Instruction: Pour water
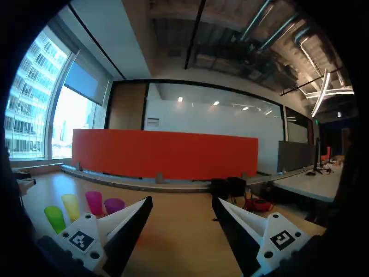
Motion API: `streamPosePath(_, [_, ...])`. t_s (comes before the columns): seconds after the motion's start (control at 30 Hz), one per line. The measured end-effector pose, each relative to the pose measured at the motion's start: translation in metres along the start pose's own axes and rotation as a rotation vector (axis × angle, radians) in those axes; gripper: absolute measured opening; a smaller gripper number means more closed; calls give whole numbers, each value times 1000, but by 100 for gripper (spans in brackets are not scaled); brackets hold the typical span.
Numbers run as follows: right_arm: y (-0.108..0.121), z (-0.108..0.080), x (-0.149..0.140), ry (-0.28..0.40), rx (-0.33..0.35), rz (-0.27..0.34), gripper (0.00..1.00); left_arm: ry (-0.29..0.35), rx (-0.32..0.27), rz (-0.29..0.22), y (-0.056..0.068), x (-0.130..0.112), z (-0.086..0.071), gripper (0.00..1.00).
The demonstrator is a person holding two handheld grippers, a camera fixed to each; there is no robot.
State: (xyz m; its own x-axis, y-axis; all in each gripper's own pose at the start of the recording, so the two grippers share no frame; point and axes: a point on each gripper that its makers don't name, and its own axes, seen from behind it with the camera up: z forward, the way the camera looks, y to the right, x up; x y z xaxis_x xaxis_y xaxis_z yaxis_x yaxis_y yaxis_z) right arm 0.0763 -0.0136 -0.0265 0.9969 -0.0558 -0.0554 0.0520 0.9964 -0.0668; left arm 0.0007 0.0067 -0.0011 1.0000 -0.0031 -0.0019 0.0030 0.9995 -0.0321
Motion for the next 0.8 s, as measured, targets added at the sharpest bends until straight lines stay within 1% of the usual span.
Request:
streamPosePath(0.4, [0, 2, -7, -2, 8, -3, 100, -2, 0, 1, 0, 0, 0, 98])
streamPosePath(0.8, [-5, 5, -26, -14, 53, 12, 100, -2, 0, 1, 0, 0, 0, 98])
